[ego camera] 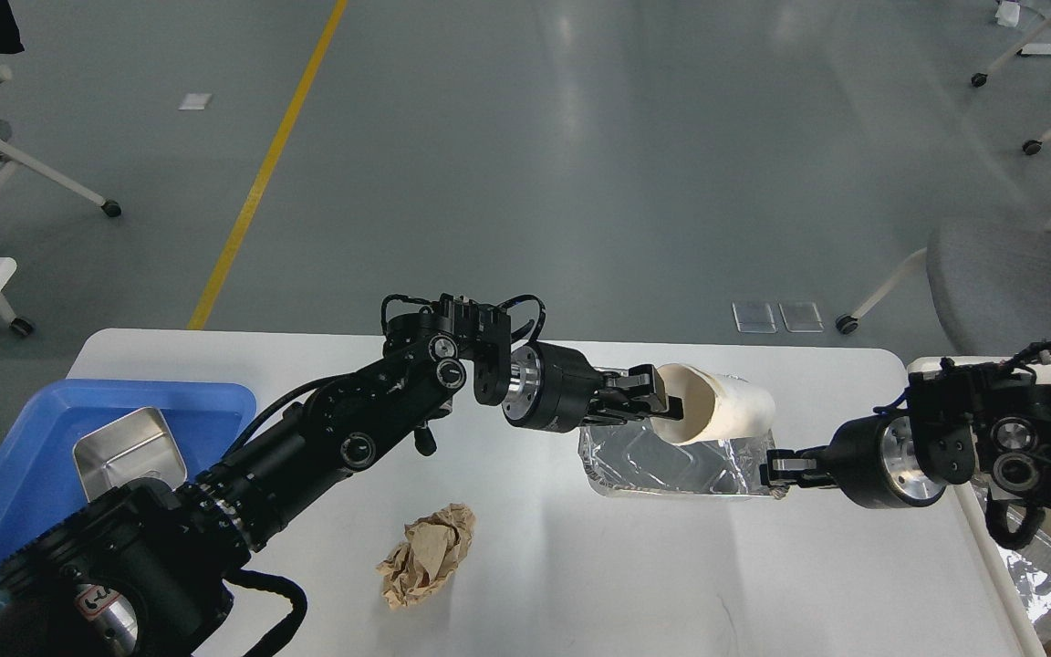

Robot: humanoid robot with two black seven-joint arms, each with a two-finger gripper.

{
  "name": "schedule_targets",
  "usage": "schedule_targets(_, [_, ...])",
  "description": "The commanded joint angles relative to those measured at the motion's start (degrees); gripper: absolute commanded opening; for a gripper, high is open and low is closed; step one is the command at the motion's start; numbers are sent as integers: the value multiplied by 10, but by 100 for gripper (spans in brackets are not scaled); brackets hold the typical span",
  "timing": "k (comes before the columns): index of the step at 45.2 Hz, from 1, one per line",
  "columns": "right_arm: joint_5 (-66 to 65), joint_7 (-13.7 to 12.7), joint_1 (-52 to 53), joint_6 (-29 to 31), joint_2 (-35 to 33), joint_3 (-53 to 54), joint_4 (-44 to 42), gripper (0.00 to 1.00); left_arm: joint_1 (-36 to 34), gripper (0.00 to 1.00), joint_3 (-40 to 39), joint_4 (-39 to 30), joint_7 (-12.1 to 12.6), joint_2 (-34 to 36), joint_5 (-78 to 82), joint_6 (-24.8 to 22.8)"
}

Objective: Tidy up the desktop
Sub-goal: 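Lower the paper cup into the foil tray and release it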

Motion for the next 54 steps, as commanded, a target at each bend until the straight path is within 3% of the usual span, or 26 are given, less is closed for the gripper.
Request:
schedule_targets(1, [0,0,-1,0,-1,0,0,0,-4,44,3,0,2,0,-1,-1])
schedule_targets(7, [0,0,-1,0,-2,0,-1,0,-9,58,2,0,3,0,-1,-1])
schedule_targets(12, [0,0,-1,0,-2,0,-1,0,-11,79,0,-1,3,1,-4,0])
schedule_targets(13, [0,0,-1,0,-2,0,-1,0,-11,79,0,-1,3,1,-5,0])
schedule_targets(14, [0,0,-1,0,-2,0,-1,0,-12,88,0,-1,3,2,-19,0])
schedule_targets(18, [0,0,-1,0,-2,0,-2,0,-17,94,2,-1,4,5,-38,-5])
schedule_targets(42, [0,0,-2,0,-2,0,-4,0,-19,96,8,-18,4,23,-36,-25])
schedule_targets(45, [0,0,-1,0,-2,0,-4,0,-20,71,51,-31,3,34,-32,-25])
schedule_targets(48, [0,0,-2,0,-2,0,-5,0,-20,56,70,-36,1,47,-30,-25])
schedule_targets(51, [0,0,-2,0,-2,0,-5,0,-21,27,77,-39,1,51,-29,-27])
schedule_targets(54, [0,0,-2,0,-1,1,-5,0,-21,11,82,-40,-5,54,-28,-31])
